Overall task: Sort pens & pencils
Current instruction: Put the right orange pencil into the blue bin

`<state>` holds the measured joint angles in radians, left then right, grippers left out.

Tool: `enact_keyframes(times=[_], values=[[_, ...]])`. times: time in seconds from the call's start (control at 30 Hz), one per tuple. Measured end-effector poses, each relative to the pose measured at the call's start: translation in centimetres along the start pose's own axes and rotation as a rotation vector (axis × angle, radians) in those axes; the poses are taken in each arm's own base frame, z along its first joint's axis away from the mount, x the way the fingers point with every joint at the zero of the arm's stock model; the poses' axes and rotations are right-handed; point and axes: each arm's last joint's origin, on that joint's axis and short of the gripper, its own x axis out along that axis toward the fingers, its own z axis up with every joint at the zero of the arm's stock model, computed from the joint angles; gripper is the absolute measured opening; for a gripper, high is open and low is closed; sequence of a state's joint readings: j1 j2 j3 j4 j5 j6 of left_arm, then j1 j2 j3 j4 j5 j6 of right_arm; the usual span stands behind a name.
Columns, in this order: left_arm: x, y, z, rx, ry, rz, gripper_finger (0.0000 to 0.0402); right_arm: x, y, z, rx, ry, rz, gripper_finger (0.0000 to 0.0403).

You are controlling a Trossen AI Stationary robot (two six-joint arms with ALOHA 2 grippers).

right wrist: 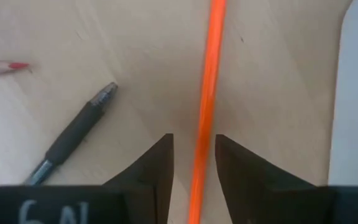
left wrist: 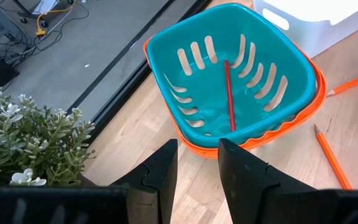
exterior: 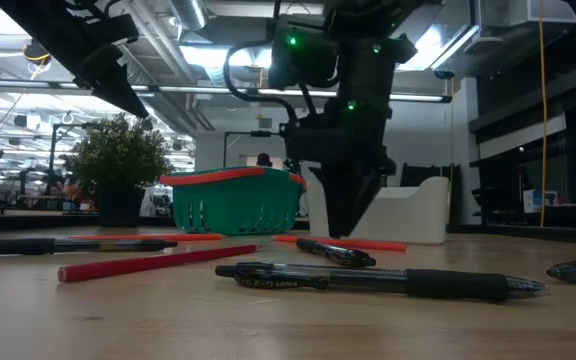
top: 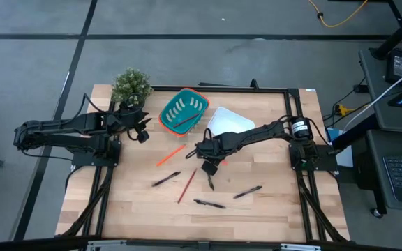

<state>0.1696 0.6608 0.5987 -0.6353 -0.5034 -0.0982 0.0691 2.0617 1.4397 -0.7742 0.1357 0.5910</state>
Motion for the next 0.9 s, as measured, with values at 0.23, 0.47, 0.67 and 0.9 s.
enact_keyframes(times=[0.23,0.47,0.67,0.9], values=[[0.0,0.0,0.0,0.0,0.0,0.0,0.011,0.2,-0.1,0.1,0.005,-0.013,0.007,0.0118],[0.0,0.0,0.0,-0.001,0.0,0.0,0.011,1.3,0.2,0.2,0.006,0.0,0.009,0.0118],[0.0,0.0,0.0,0.0,0.0,0.0,0.011,2.3,0.2,0.0,0.006,0.031,0.007,0.0118],[0.0,0.0,0.0,0.0,0.0,0.0,0.011,2.1,0.5,0.4,0.005,0.032,0.013,0.0105]])
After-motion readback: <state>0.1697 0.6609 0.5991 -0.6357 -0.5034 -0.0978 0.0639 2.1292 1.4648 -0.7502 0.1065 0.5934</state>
